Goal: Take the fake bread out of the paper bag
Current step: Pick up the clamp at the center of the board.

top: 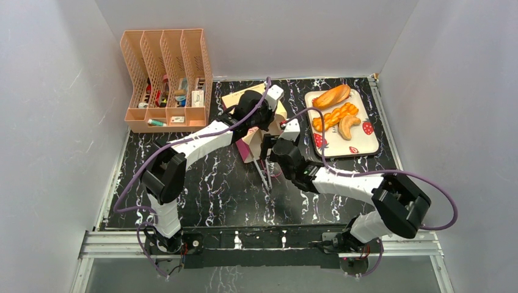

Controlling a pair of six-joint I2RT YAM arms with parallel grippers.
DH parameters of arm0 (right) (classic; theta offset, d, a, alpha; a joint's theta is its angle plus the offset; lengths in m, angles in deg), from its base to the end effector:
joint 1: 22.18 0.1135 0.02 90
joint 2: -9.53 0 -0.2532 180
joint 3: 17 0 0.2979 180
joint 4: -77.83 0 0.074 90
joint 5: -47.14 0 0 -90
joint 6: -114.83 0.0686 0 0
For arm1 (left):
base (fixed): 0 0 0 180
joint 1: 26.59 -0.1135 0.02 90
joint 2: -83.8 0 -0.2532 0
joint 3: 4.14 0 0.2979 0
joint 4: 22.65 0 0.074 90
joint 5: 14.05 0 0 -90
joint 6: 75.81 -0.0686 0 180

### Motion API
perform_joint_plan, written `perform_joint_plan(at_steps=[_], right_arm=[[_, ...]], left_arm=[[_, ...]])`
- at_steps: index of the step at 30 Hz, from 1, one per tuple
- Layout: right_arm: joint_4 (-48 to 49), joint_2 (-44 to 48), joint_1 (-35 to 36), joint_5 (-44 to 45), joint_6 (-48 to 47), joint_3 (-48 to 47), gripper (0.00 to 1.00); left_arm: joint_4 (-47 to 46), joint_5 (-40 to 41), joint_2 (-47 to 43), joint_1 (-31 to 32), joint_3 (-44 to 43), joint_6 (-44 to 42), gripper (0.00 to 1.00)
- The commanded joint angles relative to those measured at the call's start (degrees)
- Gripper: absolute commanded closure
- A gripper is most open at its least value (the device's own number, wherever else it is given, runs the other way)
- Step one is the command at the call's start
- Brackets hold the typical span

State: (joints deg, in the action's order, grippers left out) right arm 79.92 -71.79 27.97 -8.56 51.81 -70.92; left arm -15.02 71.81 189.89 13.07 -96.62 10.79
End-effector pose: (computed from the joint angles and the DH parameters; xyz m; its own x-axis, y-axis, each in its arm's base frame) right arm 0.2632 0.2550 0.1708 -0.3838 0.1251 -0.9149 -0.1500 0.9692 0.1954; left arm 0.3914 -0.3309 0.2351 -0.2376 0.2738 -0.9320 0.7037 0.7099 0.0292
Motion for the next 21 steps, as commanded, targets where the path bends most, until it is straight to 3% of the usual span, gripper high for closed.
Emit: perform_joint_plan(at_steps=[1,4,12,21], right_arm=[[7.5,-0.8,0.4,-3.7,-1.8,3.1,0.23],[11.5,-3.1,1.1,-2.7,-2.3,5.1,0.14],[15.8,-12.1,5.9,4.0,-6.3,3.4,0.14],[17.5,-17.3,6.5,2.7,-5.1,1.7,0.19]], left_arm=[[1.4,-1.9,-1.9,0.5,-3.4,0.6,1.0],[1.8,-2.0,-1.8,0.5,-3.6,0.6,1.0],[2.4,-1.9,-1.6,0.6,-3.8,0.4,1.0],[2.1,-1.9,-2.2,0.6,-3.2,0.3,1.0]])
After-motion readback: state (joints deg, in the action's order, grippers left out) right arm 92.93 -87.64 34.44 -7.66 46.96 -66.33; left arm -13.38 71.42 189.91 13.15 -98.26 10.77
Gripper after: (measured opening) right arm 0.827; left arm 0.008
